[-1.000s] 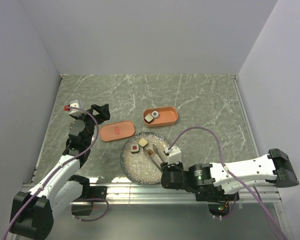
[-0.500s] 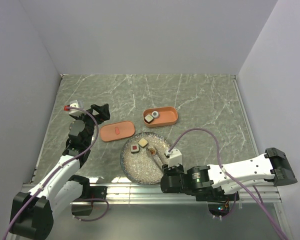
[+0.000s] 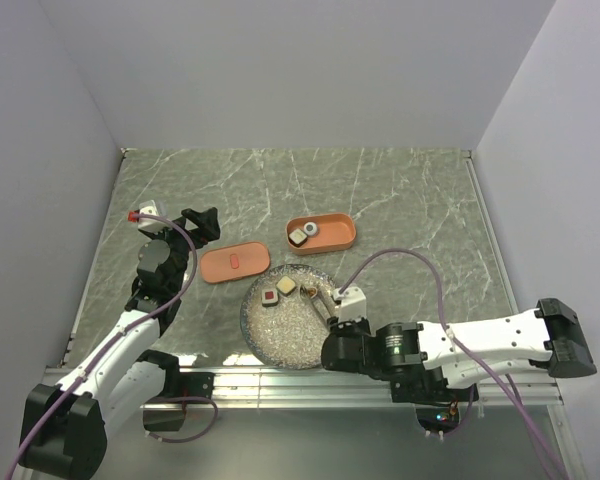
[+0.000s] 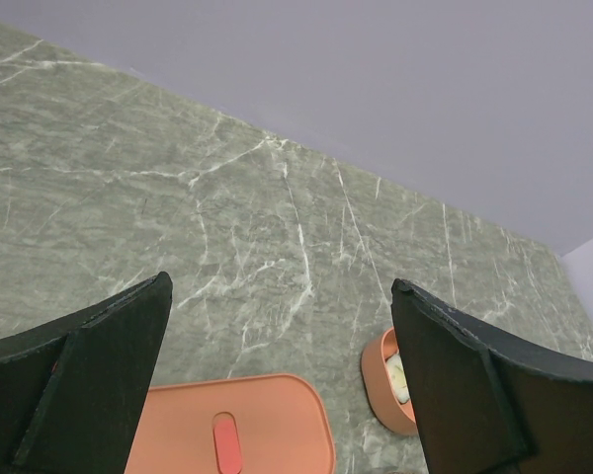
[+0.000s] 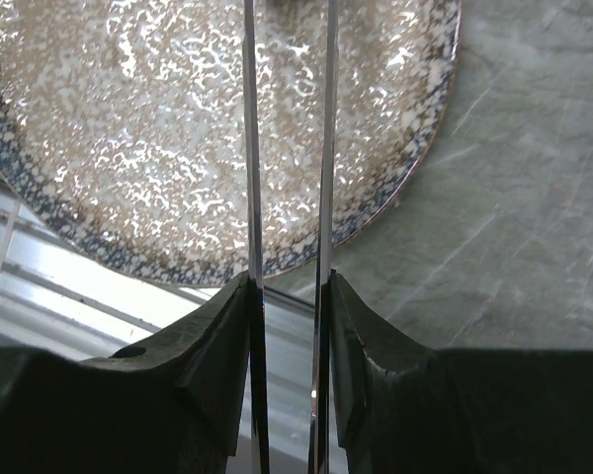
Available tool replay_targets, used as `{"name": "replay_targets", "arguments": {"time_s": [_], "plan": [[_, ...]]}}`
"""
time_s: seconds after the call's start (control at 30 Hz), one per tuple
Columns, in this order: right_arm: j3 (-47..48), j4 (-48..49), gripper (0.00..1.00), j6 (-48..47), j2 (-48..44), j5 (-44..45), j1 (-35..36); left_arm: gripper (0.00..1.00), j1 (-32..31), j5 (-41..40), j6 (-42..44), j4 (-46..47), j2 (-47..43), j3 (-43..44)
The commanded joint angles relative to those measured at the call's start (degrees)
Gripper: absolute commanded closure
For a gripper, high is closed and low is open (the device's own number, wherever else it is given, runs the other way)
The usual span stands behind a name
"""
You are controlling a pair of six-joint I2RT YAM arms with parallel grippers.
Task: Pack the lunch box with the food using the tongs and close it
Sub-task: Pick up the food using the clamp
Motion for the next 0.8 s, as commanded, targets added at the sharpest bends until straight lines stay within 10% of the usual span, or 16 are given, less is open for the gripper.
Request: {"name": "replay_targets", "arguments": {"time_s": [0.0,0.77], "plan": [[2.6,2.41,0.74,-4.29,-2.01,2.84,-2.54,0.01,0.33,0.39,-1.05,1.11,-1.07,-0.03],[5.41,12.6,0.74,-24.86,-5.97,-1.81,-21.78,0.01,0.24,0.56,-1.05,1.9,0.6,0.33]]}}
